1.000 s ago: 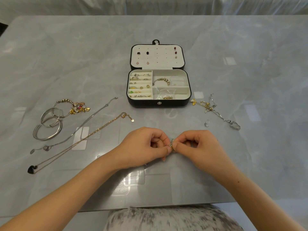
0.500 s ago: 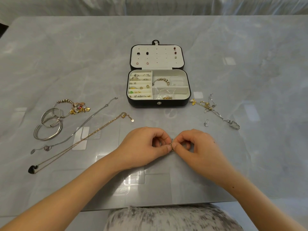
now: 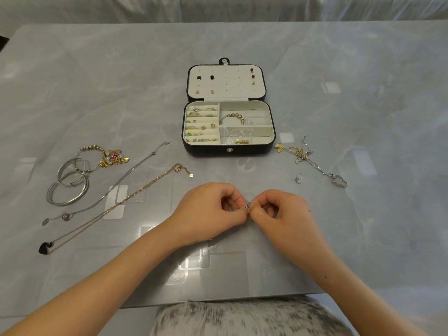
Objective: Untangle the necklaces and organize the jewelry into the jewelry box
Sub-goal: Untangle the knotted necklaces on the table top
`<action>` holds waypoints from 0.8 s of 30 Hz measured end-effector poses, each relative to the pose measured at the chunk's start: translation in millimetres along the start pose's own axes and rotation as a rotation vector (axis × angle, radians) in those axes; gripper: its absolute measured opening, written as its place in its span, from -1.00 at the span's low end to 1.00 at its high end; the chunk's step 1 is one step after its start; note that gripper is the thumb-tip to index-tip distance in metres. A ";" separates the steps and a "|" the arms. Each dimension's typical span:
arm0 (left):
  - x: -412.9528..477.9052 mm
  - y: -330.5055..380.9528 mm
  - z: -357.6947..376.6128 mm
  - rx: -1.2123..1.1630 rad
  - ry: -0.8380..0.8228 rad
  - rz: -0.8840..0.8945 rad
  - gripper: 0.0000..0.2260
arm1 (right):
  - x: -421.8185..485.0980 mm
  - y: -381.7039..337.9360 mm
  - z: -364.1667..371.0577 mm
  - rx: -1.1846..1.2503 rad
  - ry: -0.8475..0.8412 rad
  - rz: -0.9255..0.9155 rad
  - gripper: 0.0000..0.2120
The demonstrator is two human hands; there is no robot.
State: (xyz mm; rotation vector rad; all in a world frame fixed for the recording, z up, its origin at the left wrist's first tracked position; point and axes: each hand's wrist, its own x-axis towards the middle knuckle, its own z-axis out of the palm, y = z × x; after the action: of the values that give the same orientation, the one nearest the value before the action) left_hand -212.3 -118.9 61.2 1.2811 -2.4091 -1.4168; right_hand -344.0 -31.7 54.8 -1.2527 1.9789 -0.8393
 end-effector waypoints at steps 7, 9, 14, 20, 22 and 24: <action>1.5 0.1 -15.3 -0.182 -0.116 0.017 -0.96 | -1.0 3.5 -7.7 -0.066 -0.091 -0.062 -0.84; 2.2 -0.7 -14.9 -0.169 -0.126 0.031 -0.96 | -0.8 3.7 -9.8 -0.087 -0.123 -0.081 -0.83; 3.2 -2.1 -8.6 -0.083 -0.084 0.083 -0.92 | 0.9 3.0 -10.6 -0.064 -0.179 -0.064 -0.84; -2.5 -7.7 -0.3 0.045 0.111 0.129 -0.91 | 3.6 0.1 -10.6 0.032 -0.178 0.004 -0.81; -4.9 -10.2 2.3 0.119 0.172 0.183 -0.84 | 3.9 -0.6 -10.9 0.055 -0.172 0.026 -0.80; -6.1 -11.1 3.9 0.156 0.157 0.215 -0.76 | 4.4 -0.6 -10.7 0.074 -0.164 0.040 -0.80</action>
State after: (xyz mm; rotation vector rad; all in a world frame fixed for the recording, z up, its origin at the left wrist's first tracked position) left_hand -203.1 -114.5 52.7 1.0751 -2.5007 -1.0512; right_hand -353.6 -34.0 60.8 -1.1964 1.8210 -0.7578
